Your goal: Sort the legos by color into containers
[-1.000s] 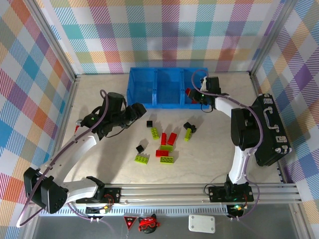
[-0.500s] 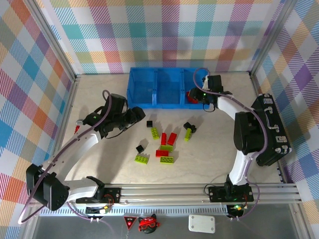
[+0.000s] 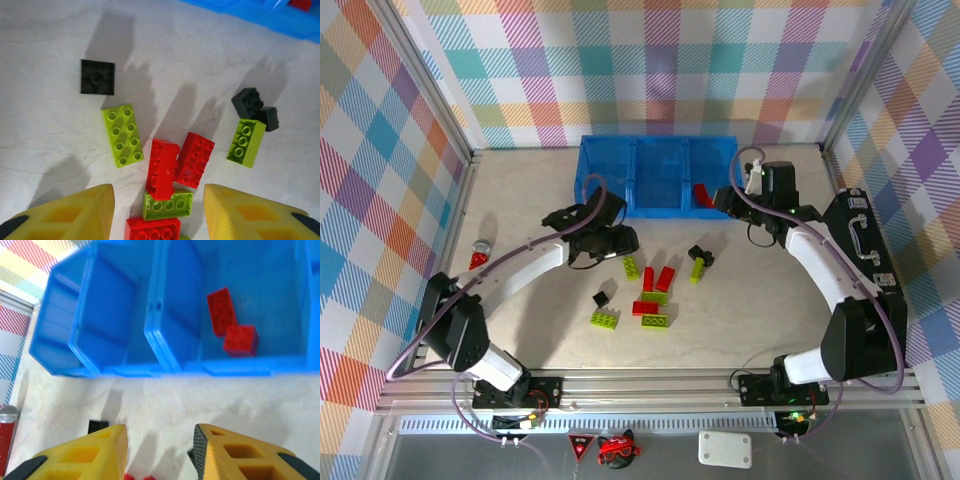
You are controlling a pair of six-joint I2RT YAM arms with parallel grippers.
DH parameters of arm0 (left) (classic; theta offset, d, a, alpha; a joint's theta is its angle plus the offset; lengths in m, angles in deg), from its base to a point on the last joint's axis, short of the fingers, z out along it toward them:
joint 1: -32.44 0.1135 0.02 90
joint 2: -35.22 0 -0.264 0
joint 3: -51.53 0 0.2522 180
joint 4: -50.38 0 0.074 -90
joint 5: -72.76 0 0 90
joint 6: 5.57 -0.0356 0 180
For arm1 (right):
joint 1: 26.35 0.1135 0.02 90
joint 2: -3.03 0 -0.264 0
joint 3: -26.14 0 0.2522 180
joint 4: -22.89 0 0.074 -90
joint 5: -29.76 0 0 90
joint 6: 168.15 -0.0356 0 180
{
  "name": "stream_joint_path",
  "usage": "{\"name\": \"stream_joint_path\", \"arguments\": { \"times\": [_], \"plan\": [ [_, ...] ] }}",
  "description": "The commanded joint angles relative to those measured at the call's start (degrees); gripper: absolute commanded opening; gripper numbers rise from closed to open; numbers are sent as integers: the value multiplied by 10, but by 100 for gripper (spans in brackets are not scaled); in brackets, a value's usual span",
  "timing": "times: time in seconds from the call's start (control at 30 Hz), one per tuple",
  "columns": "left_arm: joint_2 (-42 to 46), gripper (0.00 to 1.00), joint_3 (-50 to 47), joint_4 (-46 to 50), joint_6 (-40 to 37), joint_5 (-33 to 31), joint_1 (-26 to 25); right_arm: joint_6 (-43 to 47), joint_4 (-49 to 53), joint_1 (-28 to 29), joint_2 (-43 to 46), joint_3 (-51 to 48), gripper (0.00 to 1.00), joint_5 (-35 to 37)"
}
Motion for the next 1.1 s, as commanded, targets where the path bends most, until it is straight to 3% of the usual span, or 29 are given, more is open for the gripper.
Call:
{"name": "stream_joint_path", "arguments": {
  "times": [0.0,0.17,0.43,0.77,1.07],
  "plan": [
    [-45,49,28,24,-23,-22,-27,21,80,1,39,-16,40,8],
    [-112,46,54,38,-35,-28,-60,16,75,0,91,-65,39,18],
    [-184,44,70,38,-46,-26,-81,22,89,0,102,-82,39,20],
    [-213,44,72,29,-46,-22,-99,9,90,0,117,-91,39,17],
    [-228,38,82,37,-53,-29,-102,4,94,0,124,-93,39,10]
  ]
}}
